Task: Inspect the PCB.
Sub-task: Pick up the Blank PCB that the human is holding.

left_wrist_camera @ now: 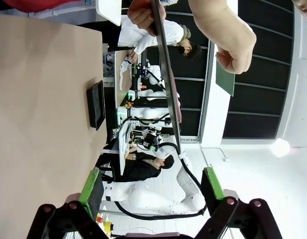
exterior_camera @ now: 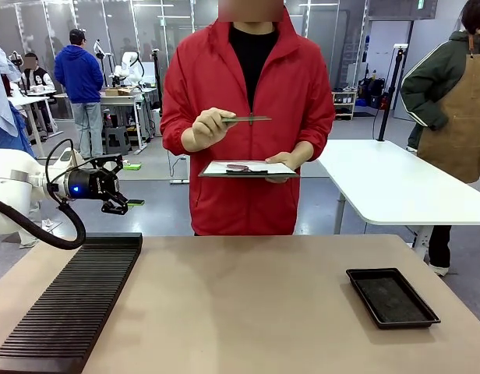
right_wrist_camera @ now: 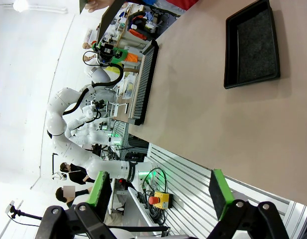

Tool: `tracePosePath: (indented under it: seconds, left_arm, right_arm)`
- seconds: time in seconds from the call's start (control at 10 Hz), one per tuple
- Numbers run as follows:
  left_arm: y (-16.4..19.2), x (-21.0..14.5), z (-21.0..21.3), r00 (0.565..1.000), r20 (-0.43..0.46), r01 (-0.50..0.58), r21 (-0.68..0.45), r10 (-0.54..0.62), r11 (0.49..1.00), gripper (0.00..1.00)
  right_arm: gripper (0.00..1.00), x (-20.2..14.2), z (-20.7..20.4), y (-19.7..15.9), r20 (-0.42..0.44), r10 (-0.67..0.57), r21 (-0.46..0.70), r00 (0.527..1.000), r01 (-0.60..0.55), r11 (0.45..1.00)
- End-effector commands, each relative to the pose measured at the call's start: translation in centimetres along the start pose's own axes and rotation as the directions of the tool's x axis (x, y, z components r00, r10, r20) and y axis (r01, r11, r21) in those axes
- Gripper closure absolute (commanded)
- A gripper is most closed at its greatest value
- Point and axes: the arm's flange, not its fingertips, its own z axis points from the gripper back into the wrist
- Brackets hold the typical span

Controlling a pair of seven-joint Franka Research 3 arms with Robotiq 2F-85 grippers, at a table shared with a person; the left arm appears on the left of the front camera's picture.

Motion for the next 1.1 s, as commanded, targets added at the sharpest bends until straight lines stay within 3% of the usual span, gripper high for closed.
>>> tracePosePath:
  seconds: [0.0, 0.3, 0.4, 0.6, 1.0]
  left_arm:
    - [0.0, 0.0, 0.0, 1.0, 0.003, -0.001, 0.002, 0.001, 1.0, 0.0]
    - [0.0, 0.0, 0.0, 1.0, 0.0, 0.0, 0.0, 0.0, 1.0, 0.0]
    - [-0.4, -2.3, 1.2, 0.998, -0.046, 0.044, -0.005, -0.044, 0.999, 0.0]
    - [-0.8, -6.1, 5.0, 0.997, -0.046, 0.055, -0.048, -0.057, 0.997, 0.0]
    - [-0.4, -17.6, 12.9, 0.987, -0.109, 0.116, -0.002, -0.115, 0.993, 0.0]
  right_arm:
    - [0.0, 0.0, 0.1, 0.1, 0.011, 0.02, 0.014, 1.0, -0.02, 1.0]
    - [0.0, 0.0, 0.1, 0.1, 0.011, 0.02, 0.014, 1.0, -0.02, 1.0]
    - [0.0, 0.0, 0.1, 0.1, 0.011, 0.02, 0.014, 1.0, -0.02, 1.0]
    - [0.0, 0.0, 0.1, 0.1, 0.011, 0.02, 0.014, 1.0, -0.02, 1.0]
    - [0.0, 0.0, 0.1, 0.1, 0.011, 0.02, 0.014, 1.0, -0.02, 1.0]
